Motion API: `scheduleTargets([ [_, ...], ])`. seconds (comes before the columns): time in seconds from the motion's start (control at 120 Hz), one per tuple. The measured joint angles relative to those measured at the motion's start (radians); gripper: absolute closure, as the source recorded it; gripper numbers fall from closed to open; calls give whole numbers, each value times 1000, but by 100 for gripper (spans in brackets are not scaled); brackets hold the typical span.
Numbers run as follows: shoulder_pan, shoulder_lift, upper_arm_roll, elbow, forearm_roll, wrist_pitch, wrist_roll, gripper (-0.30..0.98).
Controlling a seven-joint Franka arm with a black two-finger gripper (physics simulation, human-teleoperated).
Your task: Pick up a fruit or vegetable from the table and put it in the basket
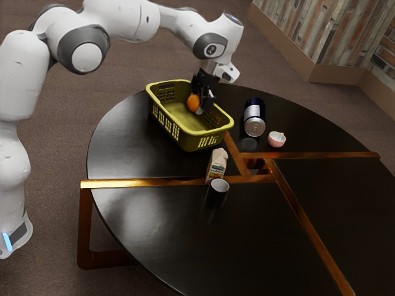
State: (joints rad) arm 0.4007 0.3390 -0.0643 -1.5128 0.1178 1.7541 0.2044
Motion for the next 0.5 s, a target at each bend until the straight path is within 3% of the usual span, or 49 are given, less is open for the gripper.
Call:
scheduleTargets([
  [0.108, 0, 6, 0, 3, -27, 0, 12, 13],
  [0.25, -38, -30, 3, 3, -34, -2, 23, 5],
  [0.308, -123, -127, 9, -13, -18, -11, 21, 3],
  [0.45, -481, -430, -12, -116, 40, -78, -36, 1],
  [0.5, -512, -458, -25, -126, 46, -92, -44, 1],
])
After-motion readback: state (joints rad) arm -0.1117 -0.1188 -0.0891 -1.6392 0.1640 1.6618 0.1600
